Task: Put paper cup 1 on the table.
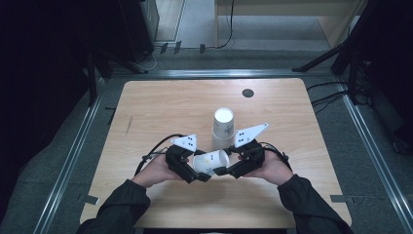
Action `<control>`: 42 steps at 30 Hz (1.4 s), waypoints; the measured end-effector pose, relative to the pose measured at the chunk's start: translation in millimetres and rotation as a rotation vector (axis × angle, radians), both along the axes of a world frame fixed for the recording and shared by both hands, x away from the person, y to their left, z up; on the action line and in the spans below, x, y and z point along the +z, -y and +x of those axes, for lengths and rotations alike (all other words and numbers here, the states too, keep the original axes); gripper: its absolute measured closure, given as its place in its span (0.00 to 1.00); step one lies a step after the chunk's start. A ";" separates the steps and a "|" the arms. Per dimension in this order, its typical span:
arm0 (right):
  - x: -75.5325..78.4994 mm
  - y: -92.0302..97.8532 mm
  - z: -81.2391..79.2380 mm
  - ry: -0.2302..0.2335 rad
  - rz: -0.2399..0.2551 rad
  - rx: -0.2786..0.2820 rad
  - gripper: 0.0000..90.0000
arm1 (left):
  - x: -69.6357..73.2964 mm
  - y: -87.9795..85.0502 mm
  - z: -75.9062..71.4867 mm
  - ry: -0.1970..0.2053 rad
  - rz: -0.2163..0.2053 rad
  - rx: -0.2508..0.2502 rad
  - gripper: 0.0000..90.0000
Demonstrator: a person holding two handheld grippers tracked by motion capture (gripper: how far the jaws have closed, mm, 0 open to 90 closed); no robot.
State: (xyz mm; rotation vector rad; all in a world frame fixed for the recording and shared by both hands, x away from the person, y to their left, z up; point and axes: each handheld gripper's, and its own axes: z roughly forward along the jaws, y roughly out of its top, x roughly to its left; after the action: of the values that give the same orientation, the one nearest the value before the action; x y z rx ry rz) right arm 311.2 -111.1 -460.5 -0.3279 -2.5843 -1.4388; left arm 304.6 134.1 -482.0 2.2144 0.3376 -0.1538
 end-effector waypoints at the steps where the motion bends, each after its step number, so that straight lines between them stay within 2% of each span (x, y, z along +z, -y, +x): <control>1: -0.3 -0.1 0.2 0.005 -0.003 -0.001 0.39 | 0.5 -0.4 -0.4 0.004 -0.002 -0.007 0.24; 5: -0.1 0.3 0.4 -0.008 0.002 0.000 0.39 | 1.3 -1.1 -0.5 0.010 -0.004 -0.012 0.27; 7: 0.0 0.1 0.1 -0.003 -0.001 -0.004 0.39 | 2.2 -1.7 -1.1 0.025 0.002 -0.013 0.28; 11: 0.6 0.7 0.4 -0.006 0.004 -0.008 0.39 | 3.5 -2.4 -1.2 0.022 -0.009 -0.012 0.31; 13: 1.0 1.0 0.2 -0.001 0.004 -0.008 0.37 | 4.5 -3.3 -1.1 0.018 -0.015 -0.012 0.31; 14: 0.6 0.7 -0.4 0.006 -0.007 -0.009 0.33 | 6.5 -4.9 -0.4 0.023 -0.003 -0.012 0.32; 17: -0.6 0.5 -1.1 0.031 -0.026 -0.014 0.32 | 10.8 -10.2 1.7 0.025 0.002 -0.005 0.31; 19: -1.2 0.7 -0.8 0.024 -0.025 -0.010 0.32 | 12.1 -12.3 2.3 0.021 0.006 -0.001 0.31; 22: -2.1 1.2 -0.5 0.026 -0.034 -0.017 0.31 | 15.7 -18.9 3.1 0.022 0.027 0.007 0.31; 23: -3.2 1.4 0.0 0.029 -0.040 -0.022 0.31 | 17.8 -22.6 3.9 0.032 0.053 0.012 0.31; 27: -5.1 2.0 -0.8 0.029 -0.055 -0.031 0.32 | 20.6 -25.6 5.6 0.032 0.093 0.007 0.31; 30: -6.8 2.6 -1.8 0.036 -0.070 -0.038 0.32 | 24.3 -25.1 7.4 0.075 0.146 0.016 0.31; 33: -7.9 3.2 -2.6 0.037 -0.075 -0.039 0.32 | 26.0 -23.5 7.4 0.082 0.163 0.014 0.31; 34: -8.9 4.7 -3.1 0.041 -0.079 -0.043 0.32 | 27.3 -21.9 8.5 0.087 0.193 0.000 0.31; 39: -10.0 7.3 -4.4 0.043 -0.086 -0.059 0.32 | 25.8 -17.4 11.5 0.065 0.240 -0.020 0.31; 41: -11.2 8.7 -5.2 0.046 -0.091 -0.063 0.32 | 23.4 -11.8 13.0 0.062 0.276 -0.039 0.31; 42: -11.2 8.7 -5.2 0.046 -0.091 -0.063 0.32 | 23.4 -11.8 13.0 0.062 0.276 -0.039 0.31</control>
State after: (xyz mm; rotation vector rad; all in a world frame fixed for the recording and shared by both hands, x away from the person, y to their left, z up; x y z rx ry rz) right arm 306.0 -119.7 -471.7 -0.3966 -2.7052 -1.3672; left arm 317.6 145.9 -458.6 2.4935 0.2958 -0.0612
